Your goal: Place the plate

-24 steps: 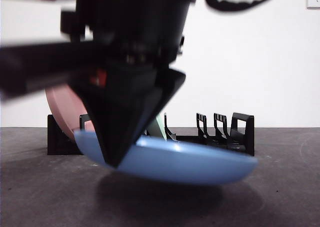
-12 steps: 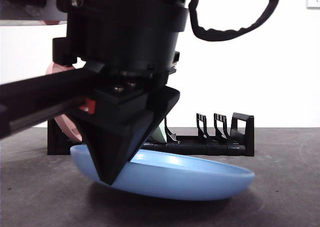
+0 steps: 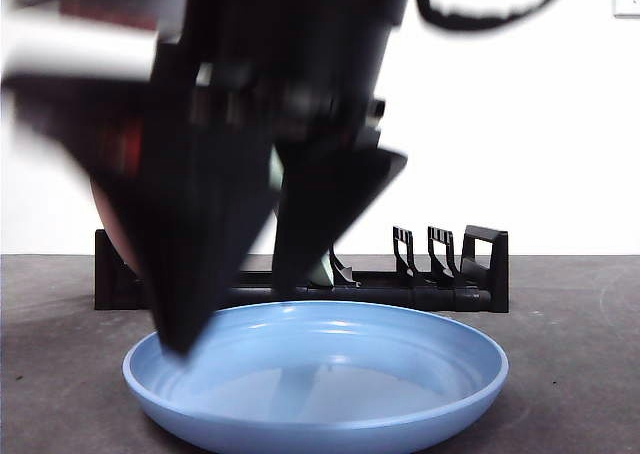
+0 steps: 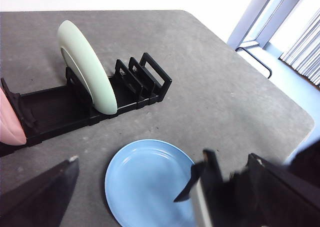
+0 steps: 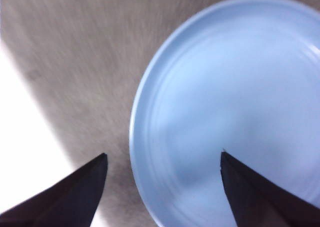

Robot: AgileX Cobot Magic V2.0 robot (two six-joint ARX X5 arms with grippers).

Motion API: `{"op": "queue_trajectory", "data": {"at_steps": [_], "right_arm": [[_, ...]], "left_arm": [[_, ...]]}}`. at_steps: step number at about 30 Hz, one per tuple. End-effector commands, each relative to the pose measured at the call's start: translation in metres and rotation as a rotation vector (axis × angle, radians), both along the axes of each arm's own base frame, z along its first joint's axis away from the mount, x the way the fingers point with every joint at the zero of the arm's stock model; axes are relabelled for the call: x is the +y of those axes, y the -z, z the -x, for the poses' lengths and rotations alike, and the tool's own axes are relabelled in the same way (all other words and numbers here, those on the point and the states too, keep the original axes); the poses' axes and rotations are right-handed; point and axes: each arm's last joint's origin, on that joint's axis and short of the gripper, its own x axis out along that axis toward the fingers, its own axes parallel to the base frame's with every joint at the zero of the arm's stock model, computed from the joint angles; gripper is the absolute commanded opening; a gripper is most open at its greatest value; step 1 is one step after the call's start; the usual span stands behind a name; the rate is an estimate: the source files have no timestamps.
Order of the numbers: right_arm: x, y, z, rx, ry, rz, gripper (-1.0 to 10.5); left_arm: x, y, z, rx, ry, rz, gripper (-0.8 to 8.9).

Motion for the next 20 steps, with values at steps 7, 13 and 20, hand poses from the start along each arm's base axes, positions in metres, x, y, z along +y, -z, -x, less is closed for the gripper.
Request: {"op": "queue_trajectory", "data": {"at_steps": [7, 13, 20], "right_arm": [[-0.062, -0.066, -0.041, 0.114, 0.036, -0.26, 3.6], [-0.132, -0.099, -0.068, 0.133, 0.16, -0.434, 3.7], [-0.204, -0.122, -0.074, 0.189, 0.277, -0.674, 3.6]], "left_arm": [[-0.001, -0.006, -0.004, -0.046, -0.01, -0.026, 5.3], [-0.004, -0.003, -0.016, 0.0, -0.012, -0.039, 5.3], [-0.01, 0.005, -0.039, 0.083, -0.049, -0.069, 5.29]]}}
